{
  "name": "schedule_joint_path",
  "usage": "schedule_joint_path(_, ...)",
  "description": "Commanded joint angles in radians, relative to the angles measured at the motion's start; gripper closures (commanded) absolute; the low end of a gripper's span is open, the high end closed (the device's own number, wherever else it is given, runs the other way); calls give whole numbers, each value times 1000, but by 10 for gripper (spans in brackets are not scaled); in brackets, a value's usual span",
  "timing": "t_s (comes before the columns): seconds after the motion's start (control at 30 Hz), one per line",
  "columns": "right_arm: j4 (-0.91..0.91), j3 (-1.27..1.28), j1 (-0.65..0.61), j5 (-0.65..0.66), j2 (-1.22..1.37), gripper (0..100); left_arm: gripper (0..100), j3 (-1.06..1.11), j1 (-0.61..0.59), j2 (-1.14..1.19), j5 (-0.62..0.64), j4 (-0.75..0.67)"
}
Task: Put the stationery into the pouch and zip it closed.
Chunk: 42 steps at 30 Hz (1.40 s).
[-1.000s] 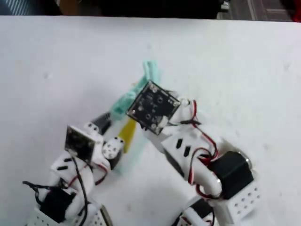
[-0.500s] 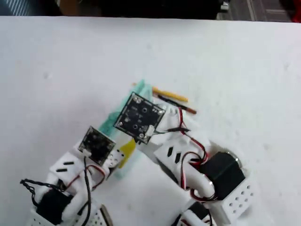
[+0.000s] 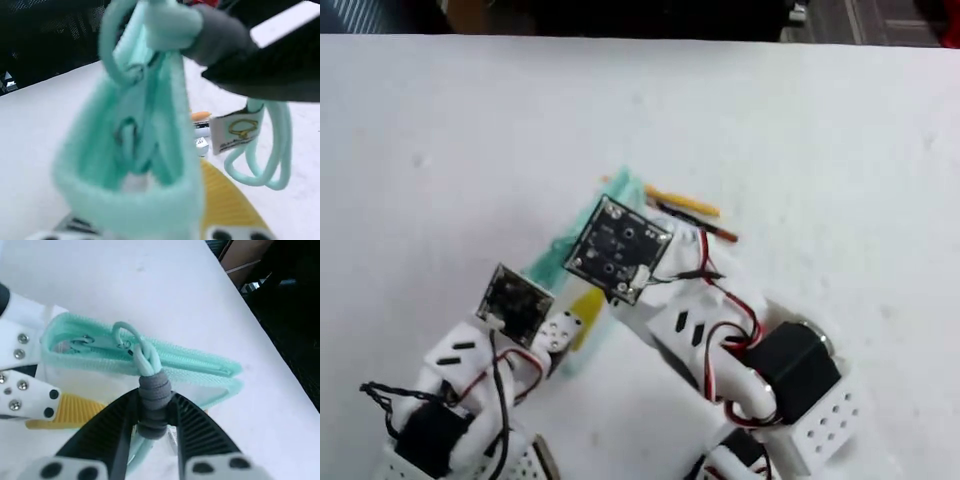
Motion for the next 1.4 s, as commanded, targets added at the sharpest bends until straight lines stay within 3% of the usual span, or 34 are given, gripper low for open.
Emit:
schedule_joint_path(0.0,-77,-6,38,-5,-10,981,901,31,1,-10,11,-78)
schedule_joint_path(0.07,-107,-6,77,-5,-10,981,984,31,1,-10,11,-78)
schedule_joint_path(0.23,-148,-6,143,-78,-10,981,978,32,2,-10,11,-80)
schedule_joint_path(0.73,-174,0,349,-87,-1,981,977,32,2,-10,11,-75)
schedule_joint_path(1.37,-262,0,443,-89,110,981,977,34,2,-10,8,-72)
